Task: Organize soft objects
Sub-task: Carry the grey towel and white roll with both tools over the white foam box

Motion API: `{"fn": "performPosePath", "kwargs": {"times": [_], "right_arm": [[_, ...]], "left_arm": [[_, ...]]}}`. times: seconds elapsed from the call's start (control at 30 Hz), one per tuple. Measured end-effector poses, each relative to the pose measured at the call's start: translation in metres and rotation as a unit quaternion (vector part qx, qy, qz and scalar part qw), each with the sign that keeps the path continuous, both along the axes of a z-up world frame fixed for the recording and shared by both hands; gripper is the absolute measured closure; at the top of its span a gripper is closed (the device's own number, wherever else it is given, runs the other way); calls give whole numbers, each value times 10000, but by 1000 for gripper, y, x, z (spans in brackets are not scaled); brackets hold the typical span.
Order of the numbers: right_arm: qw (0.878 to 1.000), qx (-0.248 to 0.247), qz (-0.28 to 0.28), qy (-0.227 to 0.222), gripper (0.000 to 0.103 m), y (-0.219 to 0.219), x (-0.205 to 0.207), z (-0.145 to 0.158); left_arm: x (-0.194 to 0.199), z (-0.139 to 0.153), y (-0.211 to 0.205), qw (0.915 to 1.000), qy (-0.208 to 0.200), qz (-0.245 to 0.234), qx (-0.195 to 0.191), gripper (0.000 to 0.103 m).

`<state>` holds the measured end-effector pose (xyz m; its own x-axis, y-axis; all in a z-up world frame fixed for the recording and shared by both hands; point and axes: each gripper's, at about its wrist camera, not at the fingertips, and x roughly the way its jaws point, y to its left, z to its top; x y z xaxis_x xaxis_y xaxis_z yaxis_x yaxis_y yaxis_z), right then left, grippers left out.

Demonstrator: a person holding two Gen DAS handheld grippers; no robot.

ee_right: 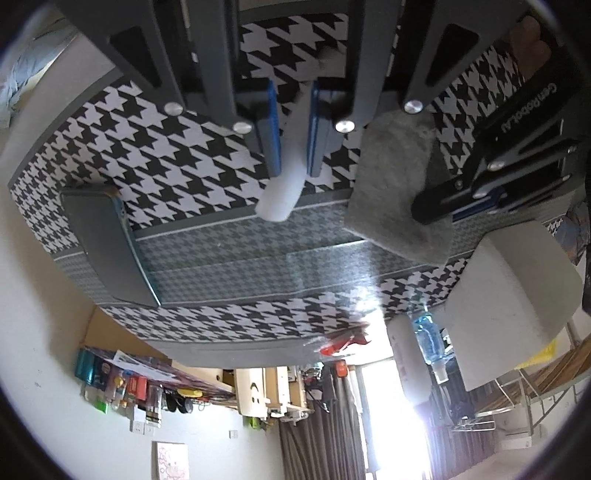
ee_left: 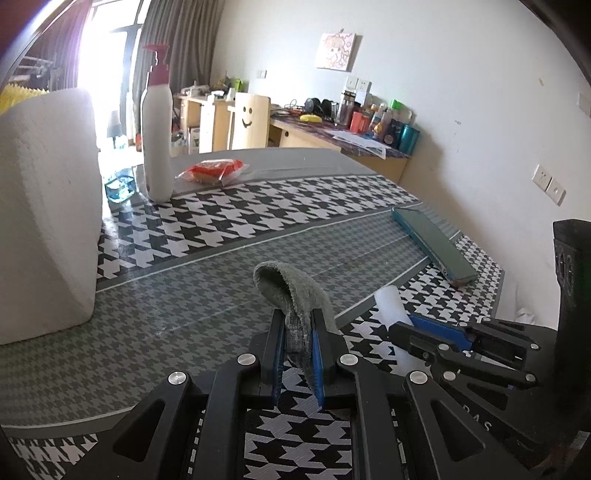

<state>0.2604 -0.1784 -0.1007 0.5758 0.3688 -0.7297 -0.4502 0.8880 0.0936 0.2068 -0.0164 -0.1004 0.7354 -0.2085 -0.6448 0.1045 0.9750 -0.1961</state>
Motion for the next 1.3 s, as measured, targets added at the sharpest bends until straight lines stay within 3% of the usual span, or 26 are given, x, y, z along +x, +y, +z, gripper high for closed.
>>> {"fn": "performPosePath", "kwargs": {"times": [0.3,1.3], "right_arm": [[9986,204,246,-428,86,0,-15,22],[9897,635,754,-1035,86,4,-23,67]], "left_arm": [[-12,15,1,9998,-167,-30,37,90],[-36,59,10,9965,-649,278,437,90]]}}
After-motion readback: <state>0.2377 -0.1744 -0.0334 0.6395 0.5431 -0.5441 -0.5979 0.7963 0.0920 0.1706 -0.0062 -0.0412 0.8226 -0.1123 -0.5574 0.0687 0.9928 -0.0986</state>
